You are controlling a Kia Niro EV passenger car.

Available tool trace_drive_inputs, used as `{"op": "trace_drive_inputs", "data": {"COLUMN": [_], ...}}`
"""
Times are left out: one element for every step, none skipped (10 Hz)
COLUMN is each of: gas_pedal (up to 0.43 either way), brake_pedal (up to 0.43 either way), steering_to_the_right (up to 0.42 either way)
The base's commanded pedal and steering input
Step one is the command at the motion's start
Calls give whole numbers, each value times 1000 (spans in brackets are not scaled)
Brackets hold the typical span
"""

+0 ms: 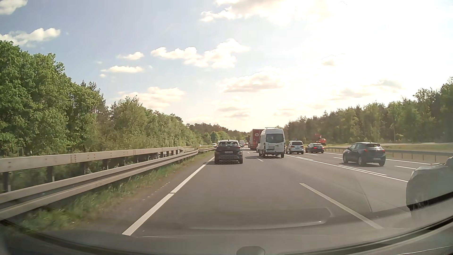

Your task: Follow the waypoints while adhering to traffic rules and regulations

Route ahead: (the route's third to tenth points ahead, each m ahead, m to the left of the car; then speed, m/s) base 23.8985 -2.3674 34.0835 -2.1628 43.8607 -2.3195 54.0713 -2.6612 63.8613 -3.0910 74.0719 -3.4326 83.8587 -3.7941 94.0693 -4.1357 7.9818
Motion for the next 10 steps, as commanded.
{"op": "trace_drive_inputs", "data": {"gas_pedal": [67, 67, 67, 20, 8, 8, 8, 8, 8, 8], "brake_pedal": [0, 0, 0, 0, 0, 0, 0, 0, 0, 0], "steering_to_the_right": [-1, -1, -1, -1, -1, -1, -1, -1, -1, -1]}}
